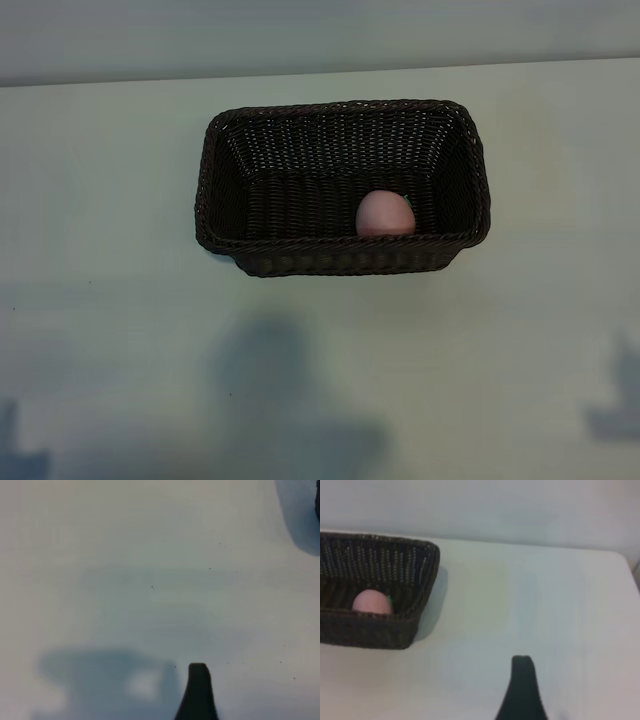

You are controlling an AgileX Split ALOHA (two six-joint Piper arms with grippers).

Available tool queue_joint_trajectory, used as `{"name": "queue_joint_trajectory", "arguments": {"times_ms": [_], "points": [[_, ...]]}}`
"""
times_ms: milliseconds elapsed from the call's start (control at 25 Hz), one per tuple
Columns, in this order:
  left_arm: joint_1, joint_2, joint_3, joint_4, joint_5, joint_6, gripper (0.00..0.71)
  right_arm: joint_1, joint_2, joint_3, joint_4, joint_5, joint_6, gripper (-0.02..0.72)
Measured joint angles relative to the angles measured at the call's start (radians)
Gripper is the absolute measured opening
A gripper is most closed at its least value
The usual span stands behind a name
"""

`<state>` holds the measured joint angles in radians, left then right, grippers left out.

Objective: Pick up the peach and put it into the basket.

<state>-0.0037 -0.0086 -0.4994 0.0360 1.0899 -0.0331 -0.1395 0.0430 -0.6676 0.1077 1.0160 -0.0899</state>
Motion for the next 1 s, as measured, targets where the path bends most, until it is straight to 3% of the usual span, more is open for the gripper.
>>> {"name": "queue_joint_trajectory", "arguments": {"times_ms": [480, 1000], "points": [[0.000, 0.000, 0.000, 0.000, 0.000, 0.000, 0.592, 0.001, -0.050, 0.139, -0.012, -0.004, 0.001, 0.532], [0.000, 0.000, 0.000, -0.001, 0.000, 0.000, 0.592, 0.020, -0.050, 0.178, -0.015, 0.047, 0.000, 0.530]]}}
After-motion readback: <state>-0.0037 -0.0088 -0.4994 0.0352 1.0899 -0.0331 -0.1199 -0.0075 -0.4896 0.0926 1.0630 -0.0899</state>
